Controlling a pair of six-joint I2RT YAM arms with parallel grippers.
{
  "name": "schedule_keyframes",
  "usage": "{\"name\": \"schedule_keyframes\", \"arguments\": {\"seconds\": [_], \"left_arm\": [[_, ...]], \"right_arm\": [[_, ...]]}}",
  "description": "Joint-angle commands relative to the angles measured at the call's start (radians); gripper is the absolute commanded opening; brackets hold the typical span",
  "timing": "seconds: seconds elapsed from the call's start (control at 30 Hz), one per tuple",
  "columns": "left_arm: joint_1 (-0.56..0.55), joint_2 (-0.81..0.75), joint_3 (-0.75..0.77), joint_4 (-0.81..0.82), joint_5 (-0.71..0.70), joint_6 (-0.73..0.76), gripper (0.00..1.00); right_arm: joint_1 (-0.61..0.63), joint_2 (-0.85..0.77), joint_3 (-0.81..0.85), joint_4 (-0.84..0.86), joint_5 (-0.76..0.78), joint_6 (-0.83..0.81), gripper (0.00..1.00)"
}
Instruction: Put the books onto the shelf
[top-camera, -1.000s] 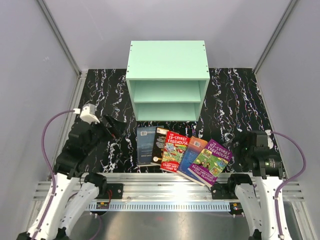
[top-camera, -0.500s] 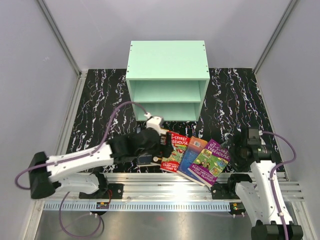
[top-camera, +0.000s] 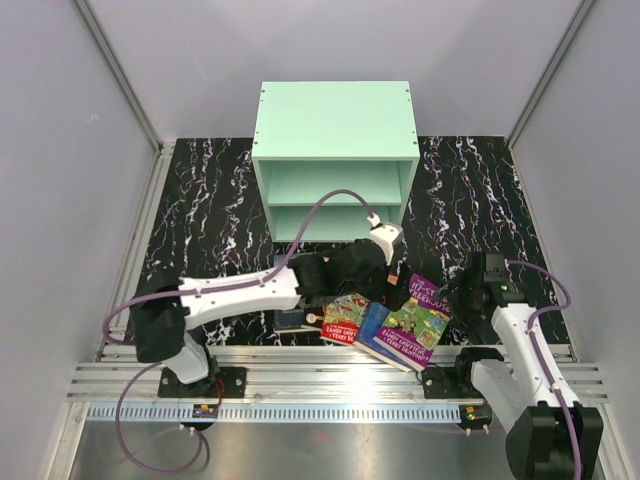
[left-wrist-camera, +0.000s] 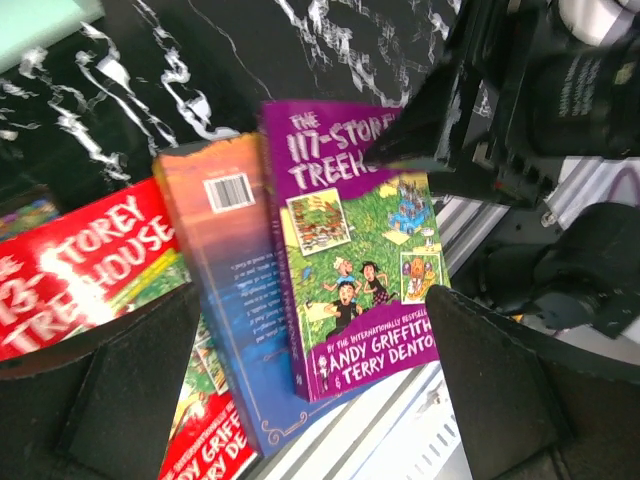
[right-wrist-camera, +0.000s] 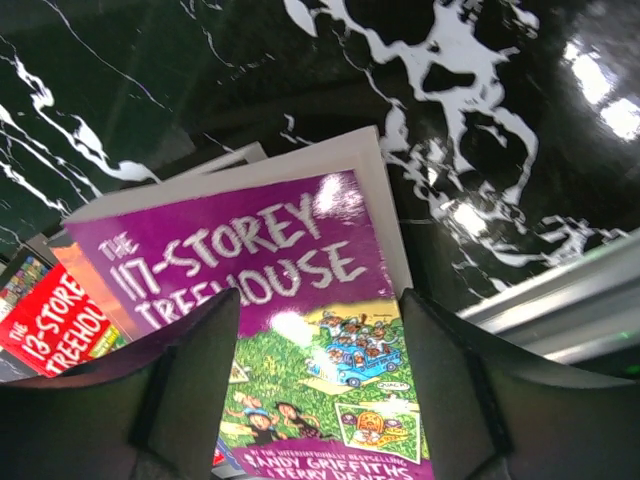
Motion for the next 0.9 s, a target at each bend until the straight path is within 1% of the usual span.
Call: {"name": "schedule_keyframes", "arguments": {"seconds": [0.0, 0.13, 0.17, 0.2, 0.3, 0.47, 0.6, 0.7, 0.73, 0.8, 0.83, 0.87], "left_arm": [[-0.003, 0.096, 0.052, 0.054, 0.085, 0.032, 0.99], [-0.004, 0.166, 0.043, 0.118, 0.128, -0.002, 0.99], [-0.004, 0.173, 0.037, 0.130, 0.156, -0.008, 0.99], [-0.003, 0.186, 0.034, 0.141, 0.166, -0.014, 0.99], [0.000, 0.212, 0.047, 0.146, 0.167, -0.015, 0.99], [0.010, 0.250, 0.075, 0.159, 0.192, -0.019, 0.99], [0.014, 0.261, 0.084, 0.169, 0.216, -0.026, 0.99], [0.016, 0.258, 0.075, 0.173, 0.220, -0.034, 0.99], [0.016, 0.255, 0.070, 0.181, 0.221, -0.035, 0.99], [0.016, 0.256, 0.061, 0.190, 0.227, -0.045, 0.99], [0.016, 0.256, 0.058, 0.199, 0.229, -0.048, 0.99], [0.016, 0.258, 0.057, 0.201, 0.232, -0.054, 0.99]], "right_arm": [[0.005, 0.051, -0.015, 0.154, -0.062, -0.018, 0.71], [0.007, 0.105, -0.033, 0.201, -0.101, -0.035, 0.72], [0.007, 0.109, -0.036, 0.204, -0.104, -0.038, 0.74], [0.033, 0.112, -0.035, 0.205, -0.113, -0.050, 0.79], [0.064, 0.144, -0.018, 0.184, -0.096, -0.068, 0.90], [0.191, 0.191, -0.024, 0.204, -0.049, -0.033, 0.94], [0.240, 0.183, -0.032, 0.222, -0.026, 0.017, 0.94], [0.275, 0.206, -0.018, 0.222, -0.003, 0.021, 0.95], [0.288, 0.221, -0.014, 0.222, 0.005, 0.024, 0.95], [0.308, 0.230, -0.006, 0.236, 0.010, 0.021, 0.88], [0.309, 0.232, -0.006, 0.244, 0.008, 0.022, 0.83], [0.312, 0.232, -0.009, 0.256, 0.007, 0.022, 0.75]]}}
